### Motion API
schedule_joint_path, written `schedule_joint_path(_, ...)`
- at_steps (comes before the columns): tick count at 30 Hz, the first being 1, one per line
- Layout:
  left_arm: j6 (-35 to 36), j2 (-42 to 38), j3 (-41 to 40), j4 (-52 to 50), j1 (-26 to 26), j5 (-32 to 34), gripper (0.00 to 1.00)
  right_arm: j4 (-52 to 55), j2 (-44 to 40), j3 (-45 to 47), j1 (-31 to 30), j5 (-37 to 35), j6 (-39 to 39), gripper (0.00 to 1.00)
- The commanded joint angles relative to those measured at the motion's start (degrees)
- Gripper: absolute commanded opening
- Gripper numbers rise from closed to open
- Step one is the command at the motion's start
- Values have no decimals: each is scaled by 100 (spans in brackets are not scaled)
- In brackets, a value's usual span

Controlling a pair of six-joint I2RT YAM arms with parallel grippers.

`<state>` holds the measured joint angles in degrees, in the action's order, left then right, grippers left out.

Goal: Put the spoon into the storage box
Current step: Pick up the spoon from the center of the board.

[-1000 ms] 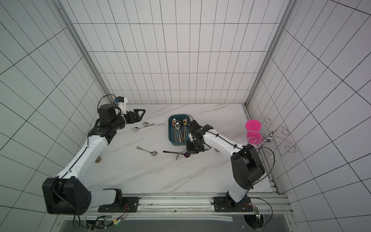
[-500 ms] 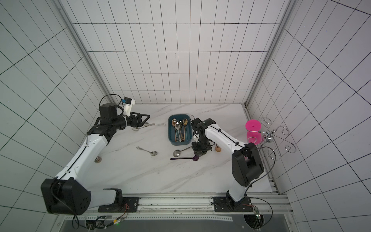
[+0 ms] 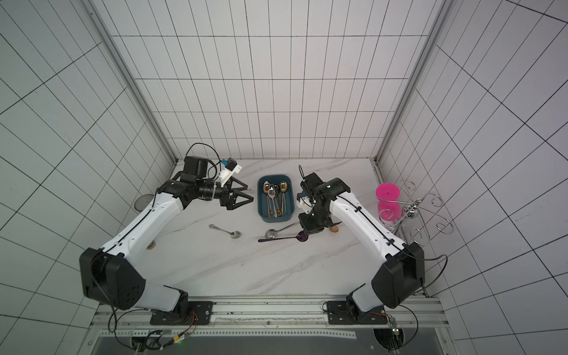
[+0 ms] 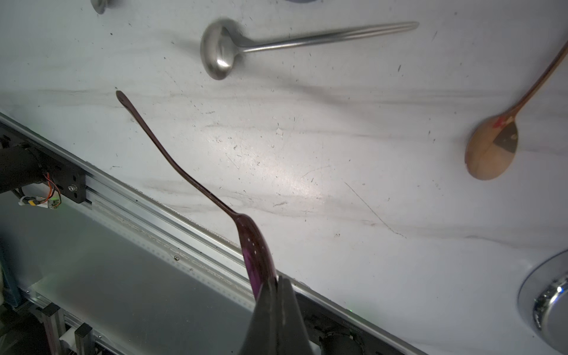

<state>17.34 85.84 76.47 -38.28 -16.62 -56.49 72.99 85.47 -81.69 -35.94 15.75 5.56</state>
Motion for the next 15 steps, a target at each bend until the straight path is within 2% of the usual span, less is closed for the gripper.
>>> schedule_joint_path(1, 791, 592, 472, -747, -371, -428, 97, -223, 26, -254, 52, 196, -370, 0)
schedule_joint_path(5, 1619, 1494, 1428, -2296, -719, -555, 96, -439, 22, -342, 41, 257, -465, 0)
schedule_joint_path(8, 2501, 1975, 1978, -3511, -881, -744, 94, -556, -59, -332, 35, 182, -603, 0)
schedule_joint_path(11, 2852, 2175, 2081, -3938, -1043, -719, 93, -694, -184, -280, 1, 82, -775, 0)
schedule_joint_path(15, 2950, 2341, 2089, -3994, -1234, -558, 91, -897, -348, -227, -70, 22, -927, 0)
